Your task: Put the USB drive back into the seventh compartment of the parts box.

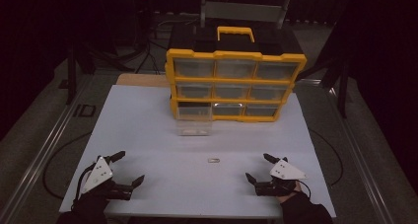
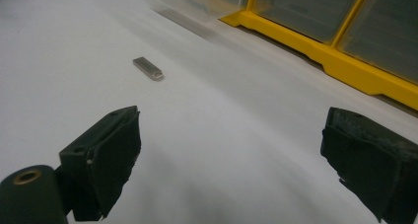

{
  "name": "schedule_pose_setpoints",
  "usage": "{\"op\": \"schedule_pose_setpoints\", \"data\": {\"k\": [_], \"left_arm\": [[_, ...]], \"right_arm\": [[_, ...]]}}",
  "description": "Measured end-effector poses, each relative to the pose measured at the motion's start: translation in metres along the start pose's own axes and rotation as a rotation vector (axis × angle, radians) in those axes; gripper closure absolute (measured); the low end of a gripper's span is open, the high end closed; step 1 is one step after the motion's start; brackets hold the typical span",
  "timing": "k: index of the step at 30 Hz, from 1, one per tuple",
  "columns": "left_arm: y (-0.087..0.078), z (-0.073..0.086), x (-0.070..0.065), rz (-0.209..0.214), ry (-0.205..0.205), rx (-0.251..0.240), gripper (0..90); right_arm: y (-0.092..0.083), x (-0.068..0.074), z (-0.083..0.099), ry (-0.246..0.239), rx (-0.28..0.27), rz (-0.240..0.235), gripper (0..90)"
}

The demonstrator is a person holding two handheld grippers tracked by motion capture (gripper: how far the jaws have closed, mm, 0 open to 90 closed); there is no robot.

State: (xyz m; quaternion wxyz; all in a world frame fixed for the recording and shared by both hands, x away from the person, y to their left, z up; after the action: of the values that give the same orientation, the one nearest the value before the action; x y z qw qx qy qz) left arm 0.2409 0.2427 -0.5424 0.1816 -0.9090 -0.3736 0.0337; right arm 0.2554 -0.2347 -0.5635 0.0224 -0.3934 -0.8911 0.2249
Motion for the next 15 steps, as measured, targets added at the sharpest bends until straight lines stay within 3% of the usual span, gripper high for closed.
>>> {"op": "schedule_pose_setpoints", "data": {"k": [9,15], "left_arm": [[0.002,-0.009,-0.006,0.041,0.008,0.017,0.4],[0.004,-0.025,-0.007,0.089,0.024,0.024,0.4]], "right_arm": [[0.000,0.001,-0.001,-0.006,-0.002,0.002,8.3],[0.001,0.001,-0.001,-0.004,0.003,0.014,8.3]]}}
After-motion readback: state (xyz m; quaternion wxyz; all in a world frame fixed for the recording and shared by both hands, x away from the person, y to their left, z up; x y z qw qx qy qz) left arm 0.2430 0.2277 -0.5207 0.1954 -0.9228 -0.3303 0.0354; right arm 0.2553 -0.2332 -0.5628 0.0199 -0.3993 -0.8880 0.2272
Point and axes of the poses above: each handheld gripper's, and its own axes: y roughly forward along the jaws, z roughly out of its underside, x roughly to its left, the point moved 3 cm from there along y, roughly forward along the jaws, and after that the axes turned 1 degree about -y, right-handed, at the moved point
